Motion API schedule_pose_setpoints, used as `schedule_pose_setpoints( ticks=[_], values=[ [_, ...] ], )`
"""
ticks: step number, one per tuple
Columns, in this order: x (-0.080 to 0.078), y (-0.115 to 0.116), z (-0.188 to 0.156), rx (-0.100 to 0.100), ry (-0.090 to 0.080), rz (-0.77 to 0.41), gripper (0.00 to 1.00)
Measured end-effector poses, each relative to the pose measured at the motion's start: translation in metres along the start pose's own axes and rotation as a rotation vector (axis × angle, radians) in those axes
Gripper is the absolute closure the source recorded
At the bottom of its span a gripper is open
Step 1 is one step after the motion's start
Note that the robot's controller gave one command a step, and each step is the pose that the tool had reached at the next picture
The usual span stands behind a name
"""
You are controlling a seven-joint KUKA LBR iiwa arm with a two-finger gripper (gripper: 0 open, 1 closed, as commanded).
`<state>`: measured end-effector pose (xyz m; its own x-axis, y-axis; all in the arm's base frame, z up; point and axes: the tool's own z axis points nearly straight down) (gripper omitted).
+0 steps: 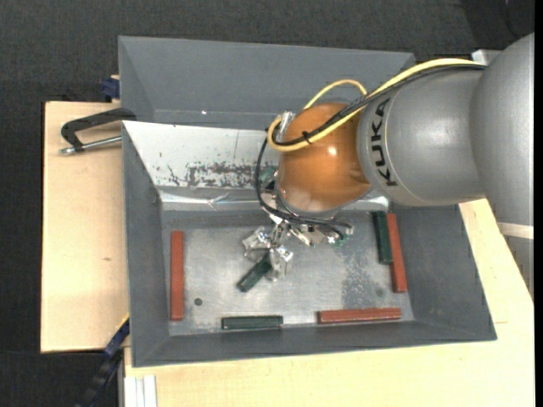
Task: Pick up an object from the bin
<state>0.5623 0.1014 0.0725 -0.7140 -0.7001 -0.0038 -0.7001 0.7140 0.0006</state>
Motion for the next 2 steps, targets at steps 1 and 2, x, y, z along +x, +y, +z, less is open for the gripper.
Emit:
schedule_pose_setpoints(
  ticks=[1, 2],
  values=[
    [-0.028, 0.028, -0.036, 0.007, -0.009, 0.043, 1.0],
    [0.03, -0.024, -0.149, 0.002, -0.001, -0.067, 1.0]
  ],
)
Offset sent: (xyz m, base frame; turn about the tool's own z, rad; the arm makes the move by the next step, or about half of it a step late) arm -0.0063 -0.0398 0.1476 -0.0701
